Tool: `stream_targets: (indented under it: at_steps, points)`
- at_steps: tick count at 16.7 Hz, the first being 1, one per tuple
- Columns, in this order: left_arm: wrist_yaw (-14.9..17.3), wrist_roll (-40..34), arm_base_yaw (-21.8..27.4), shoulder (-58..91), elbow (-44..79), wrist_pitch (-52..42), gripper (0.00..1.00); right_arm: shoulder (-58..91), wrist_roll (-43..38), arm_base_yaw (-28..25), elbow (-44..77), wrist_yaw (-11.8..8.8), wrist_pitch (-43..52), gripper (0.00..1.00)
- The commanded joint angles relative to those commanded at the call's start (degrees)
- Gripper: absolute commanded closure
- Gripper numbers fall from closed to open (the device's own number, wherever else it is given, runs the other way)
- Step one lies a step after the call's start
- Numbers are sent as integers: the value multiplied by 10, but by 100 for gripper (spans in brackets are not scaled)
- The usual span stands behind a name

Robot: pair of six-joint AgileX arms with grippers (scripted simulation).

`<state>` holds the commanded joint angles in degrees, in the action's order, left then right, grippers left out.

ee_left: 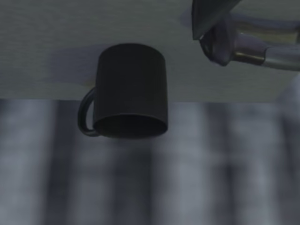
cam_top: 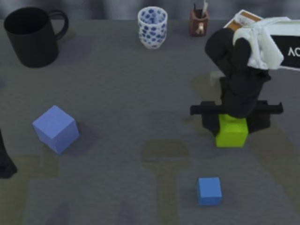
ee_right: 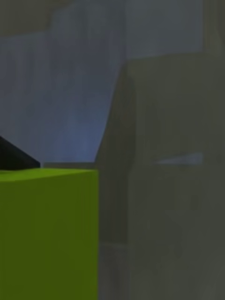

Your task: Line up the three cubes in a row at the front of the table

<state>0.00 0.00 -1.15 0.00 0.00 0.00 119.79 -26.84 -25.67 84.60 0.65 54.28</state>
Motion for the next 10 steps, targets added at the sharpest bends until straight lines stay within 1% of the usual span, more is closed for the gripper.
stream_targets:
  at_steps: [2,4,8,10]
  points:
    - [0,0,0,0,0,0,0,-18,2,-3,26,0,46,100]
    - [0,0,0,0,0,0,0,-31,4,-5,41,0,68,100]
    - [0,0,0,0,0,0,0,-30,3,-2,41,-1,68,100]
    - [0,0,0,0,0,0,0,-31,-6,-12,41,-1,70,100]
